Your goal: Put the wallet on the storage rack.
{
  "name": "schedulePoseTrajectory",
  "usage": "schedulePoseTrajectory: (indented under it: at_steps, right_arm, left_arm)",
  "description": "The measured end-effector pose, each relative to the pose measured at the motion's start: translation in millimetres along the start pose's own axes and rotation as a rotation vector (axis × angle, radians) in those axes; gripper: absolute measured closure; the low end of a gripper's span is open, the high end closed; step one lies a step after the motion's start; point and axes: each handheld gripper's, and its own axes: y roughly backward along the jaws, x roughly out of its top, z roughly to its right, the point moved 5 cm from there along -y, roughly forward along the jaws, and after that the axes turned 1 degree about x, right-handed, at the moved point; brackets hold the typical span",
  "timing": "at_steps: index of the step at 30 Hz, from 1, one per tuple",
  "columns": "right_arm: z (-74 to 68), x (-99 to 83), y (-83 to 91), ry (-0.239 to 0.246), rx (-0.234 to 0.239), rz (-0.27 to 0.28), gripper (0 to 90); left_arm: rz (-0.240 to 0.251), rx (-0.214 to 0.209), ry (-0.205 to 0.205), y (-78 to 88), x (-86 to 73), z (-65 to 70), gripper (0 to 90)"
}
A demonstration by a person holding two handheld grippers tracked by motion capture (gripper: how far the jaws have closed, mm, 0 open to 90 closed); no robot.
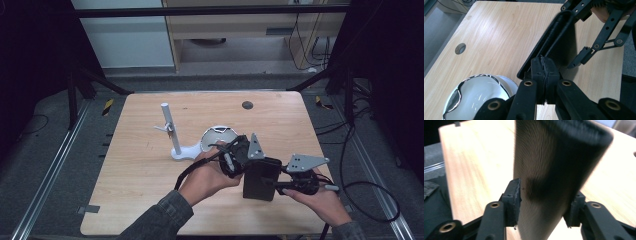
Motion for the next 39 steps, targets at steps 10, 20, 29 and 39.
schedulePoseTrajectory:
  at_steps: [10, 20, 29, 39]
  right_arm:
    - [-6.3, 5.5, -6.4, 0.025, 0.019, -0.031, 69.2]
    - [-2.0, 12.0, 1.3, 0.024, -0.025, -0.01, 71.3]
    - [4.1, 21.1, 4.6, 0.023, -0.111, -0.009, 71.3]
    - [2.3, 44.4, 9.0, 0.034, -0.195, 0.014, 71.3]
  left_arm:
    - [0.016, 0.0, 0.015, -0.6, 2.1, 0.2, 84.8]
    - [0.058, 0.066, 0.108, 3.8, -23.2, -18.4, 45.1]
    - [0.058, 0.083, 0.181, 7.4, -56.5, -25.3, 18.5]
    - [0.088, 0.065, 0.221, 16.2, -88.9, -14.9, 9.5]
